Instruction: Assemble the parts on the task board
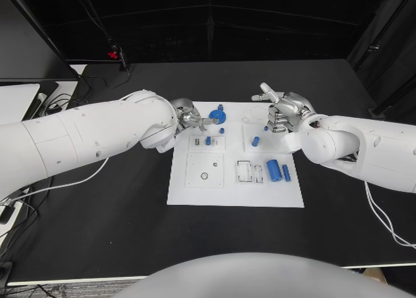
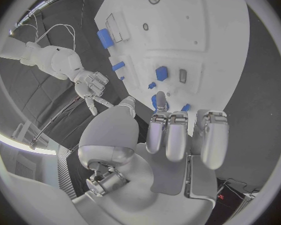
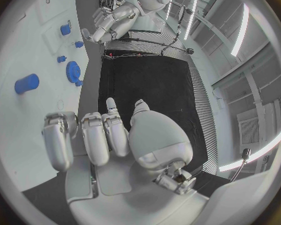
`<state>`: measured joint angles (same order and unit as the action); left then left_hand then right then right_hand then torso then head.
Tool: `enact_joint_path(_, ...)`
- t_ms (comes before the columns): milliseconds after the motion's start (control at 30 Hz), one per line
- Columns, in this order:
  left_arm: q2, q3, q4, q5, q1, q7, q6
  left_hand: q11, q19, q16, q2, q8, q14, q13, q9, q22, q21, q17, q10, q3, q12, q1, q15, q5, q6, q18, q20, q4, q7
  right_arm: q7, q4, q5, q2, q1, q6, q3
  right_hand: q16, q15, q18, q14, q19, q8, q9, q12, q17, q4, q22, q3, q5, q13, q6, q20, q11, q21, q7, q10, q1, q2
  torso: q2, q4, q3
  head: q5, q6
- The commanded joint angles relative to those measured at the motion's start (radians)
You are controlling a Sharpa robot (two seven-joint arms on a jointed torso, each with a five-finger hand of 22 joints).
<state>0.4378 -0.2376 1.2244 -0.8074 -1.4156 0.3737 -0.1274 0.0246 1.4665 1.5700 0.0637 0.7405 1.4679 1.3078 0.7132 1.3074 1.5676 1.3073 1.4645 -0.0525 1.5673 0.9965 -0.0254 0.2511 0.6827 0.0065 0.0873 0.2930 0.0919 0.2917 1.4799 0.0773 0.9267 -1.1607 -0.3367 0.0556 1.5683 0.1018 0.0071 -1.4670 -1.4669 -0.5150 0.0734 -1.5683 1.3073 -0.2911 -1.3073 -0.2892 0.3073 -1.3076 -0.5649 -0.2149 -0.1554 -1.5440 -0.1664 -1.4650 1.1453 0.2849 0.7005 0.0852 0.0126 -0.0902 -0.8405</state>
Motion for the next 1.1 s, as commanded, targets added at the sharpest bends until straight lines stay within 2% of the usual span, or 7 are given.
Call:
enact_joint_path(33, 0.011, 0.001, 0.010, -0.005, -0.019, -0.070, -0.036, 0.006, 0.104, 0.001, 0.000, 0.002, 0.103, 0.263, -0.001, 0.263, 0.003, 0.263, 0.106, -0.005, 0.003, -0.007, 0.006, -0.002, -0.012, -0.007, 0.009, -0.002, 0.001, 0.005, 0.001, -0.001, -0.001, -0.001, 0.010, -0.001, 0.002, -0.001, 0.006, -0.104, -0.066, -0.005, -0.001, -0.003, 0.263, -0.001, -0.243, 0.006, 0.004, -0.263, 0.008, 0.004, -0.003, 0.004, -0.066, -0.106, 0.003, 0.005, 0.001, -0.0002, 0.0004, 0.008, 0.012)
enact_joint_path(167, 0.027, 0.002, 0.003, -0.011, -0.046, -0.070, 0.024, 0.008, 0.104, 0.001, 0.000, -0.014, 0.103, 0.263, -0.011, 0.263, 0.003, 0.263, 0.106, -0.010, 0.003, 0.043, 0.006, 0.037, -0.018, -0.007, 0.009, -0.003, 0.002, 0.005, 0.002, -0.001, 0.000, -0.001, 0.009, -0.001, 0.002, -0.001, 0.006, -0.104, -0.066, -0.005, -0.001, -0.003, 0.263, -0.001, -0.243, 0.006, 0.004, -0.263, 0.008, 0.004, -0.003, 0.004, -0.066, -0.106, 0.003, 0.005, 0.002, -0.0011, 0.0007, 0.024, 0.037)
enact_joint_path(200, 0.030, 0.002, -0.005, -0.022, -0.052, -0.072, 0.044, 0.008, 0.104, 0.001, 0.001, -0.017, 0.103, 0.263, -0.015, 0.263, 0.003, 0.263, 0.106, -0.012, 0.003, 0.054, 0.006, 0.044, -0.016, -0.007, 0.009, -0.003, 0.002, 0.005, 0.002, -0.001, 0.001, -0.001, 0.009, -0.001, 0.002, -0.001, 0.006, -0.104, -0.066, -0.005, -0.001, -0.003, 0.263, -0.001, -0.243, 0.006, 0.004, -0.263, 0.008, 0.004, -0.004, 0.004, -0.066, -0.106, 0.003, 0.005, 0.002, -0.0007, 0.0007, 0.034, 0.050)
enact_joint_path(467, 0.020, 0.001, -0.104, -0.116, -0.063, -0.104, 0.114, 0.008, 0.104, 0.001, -0.002, -0.024, 0.103, 0.263, -0.024, 0.263, 0.003, 0.263, 0.106, -0.018, 0.003, 0.089, 0.004, 0.053, -0.002, -0.007, 0.008, -0.003, 0.001, 0.005, 0.006, -0.001, 0.002, -0.001, 0.008, -0.001, 0.002, -0.001, 0.006, -0.104, -0.066, -0.006, -0.001, -0.003, 0.263, -0.001, -0.243, 0.006, 0.004, -0.263, 0.008, 0.004, -0.004, 0.004, -0.066, -0.106, 0.003, 0.005, 0.004, -0.0026, 0.0026, 0.063, 0.091)
enact_joint_path(633, -0.003, 0.001, -0.173, -0.134, -0.062, -0.120, 0.164, 0.009, 0.104, 0.001, -0.003, -0.030, 0.103, 0.263, -0.030, 0.263, 0.003, 0.263, 0.106, -0.021, 0.003, 0.092, 0.003, 0.055, -0.001, -0.007, 0.008, -0.002, 0.002, 0.005, 0.007, -0.001, 0.002, -0.001, 0.007, -0.001, 0.002, -0.001, 0.006, -0.104, -0.066, -0.006, -0.001, -0.003, 0.263, -0.001, -0.243, 0.006, 0.004, -0.263, 0.008, 0.004, -0.004, 0.004, -0.066, -0.106, 0.003, 0.005, 0.004, -0.0031, 0.0033, 0.065, 0.101)
enact_joint_path(833, -0.037, 0.001, -0.234, -0.153, -0.055, -0.128, 0.244, 0.010, 0.104, 0.001, -0.001, -0.048, 0.103, 0.263, -0.047, 0.263, 0.003, 0.263, 0.106, -0.038, 0.003, 0.087, 0.003, 0.039, 0.011, -0.007, 0.007, 0.000, 0.003, 0.004, 0.007, -0.001, 0.001, -0.001, 0.006, -0.001, 0.002, -0.001, 0.006, -0.104, -0.066, -0.006, -0.001, -0.003, 0.263, -0.001, -0.243, 0.006, 0.004, -0.263, 0.008, 0.004, -0.004, 0.004, -0.066, -0.106, 0.003, 0.005, 0.005, -0.0038, 0.0036, 0.063, 0.105)
enact_joint_path(1100, -0.095, 0.001, -0.295, -0.233, -0.040, -0.151, 0.296, 0.009, 0.104, 0.001, 0.022, -0.080, 0.103, 0.263, -0.082, 0.263, 0.003, 0.263, 0.106, -0.093, 0.003, 0.053, 0.003, -0.054, 0.048, -0.007, 0.007, 0.000, 0.003, 0.004, 0.006, -0.001, -0.001, -0.001, 0.006, -0.001, 0.002, -0.001, 0.006, -0.104, -0.065, -0.006, -0.001, -0.003, 0.263, -0.001, -0.243, 0.006, 0.004, -0.263, 0.008, 0.004, -0.004, 0.004, -0.066, -0.106, 0.003, 0.004, 0.004, -0.0049, 0.0030, 0.056, 0.100)
